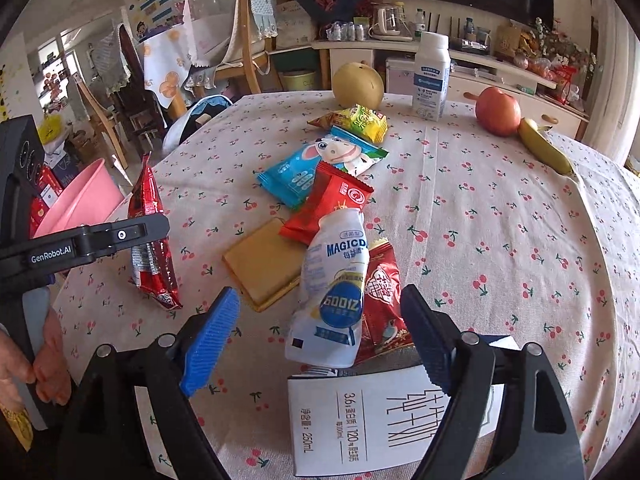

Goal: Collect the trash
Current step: 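Lift the Richbox bag with the left gripper while the right grasps a red snack packet, then carry both bags over the pink bucket and open both grippers to drop them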

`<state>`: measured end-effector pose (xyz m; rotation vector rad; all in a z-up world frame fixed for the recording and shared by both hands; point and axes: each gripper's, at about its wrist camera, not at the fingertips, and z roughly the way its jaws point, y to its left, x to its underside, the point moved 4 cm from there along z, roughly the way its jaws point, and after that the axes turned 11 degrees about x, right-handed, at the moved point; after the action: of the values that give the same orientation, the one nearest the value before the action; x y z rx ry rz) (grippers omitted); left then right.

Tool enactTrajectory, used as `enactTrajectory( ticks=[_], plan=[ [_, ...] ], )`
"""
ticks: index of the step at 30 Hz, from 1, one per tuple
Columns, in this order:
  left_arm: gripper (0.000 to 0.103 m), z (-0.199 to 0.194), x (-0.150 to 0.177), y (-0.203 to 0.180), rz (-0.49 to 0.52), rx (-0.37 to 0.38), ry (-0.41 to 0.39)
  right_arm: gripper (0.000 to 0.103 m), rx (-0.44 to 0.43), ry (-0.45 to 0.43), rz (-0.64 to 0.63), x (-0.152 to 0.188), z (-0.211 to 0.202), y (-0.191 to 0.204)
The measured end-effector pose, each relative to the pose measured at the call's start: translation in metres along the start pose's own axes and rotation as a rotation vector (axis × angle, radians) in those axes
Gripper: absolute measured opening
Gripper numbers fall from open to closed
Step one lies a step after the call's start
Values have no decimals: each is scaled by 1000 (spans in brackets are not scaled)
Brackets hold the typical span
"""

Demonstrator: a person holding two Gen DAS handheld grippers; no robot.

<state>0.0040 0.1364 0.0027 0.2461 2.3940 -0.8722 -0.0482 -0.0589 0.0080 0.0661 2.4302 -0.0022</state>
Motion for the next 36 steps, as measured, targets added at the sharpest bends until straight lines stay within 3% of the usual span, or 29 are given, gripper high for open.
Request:
enactTrajectory(
  ticks=[5,8,13,18,21,36],
  plan=[
    [50,-10,-10,3,-3,11,-31,82,-8,-33,60,-32,-1,-1],
    [50,-13,-15,2,-3,26,-41,82,-23,37,97,-49,17,4],
    [50,-14,-20,8,-8,29,-49,80,36,155,119,-63,62,8],
    [50,-19,-25,16,-28,37,-65,59,69,233,142,-62,94,6],
    [50,-22,-28,18,-34,39,-73,50,96,210,121,-63,92,8],
    [50,-32,-35,25,-41,47,-103,41,94,40,124,-80,62,7]
  ],
)
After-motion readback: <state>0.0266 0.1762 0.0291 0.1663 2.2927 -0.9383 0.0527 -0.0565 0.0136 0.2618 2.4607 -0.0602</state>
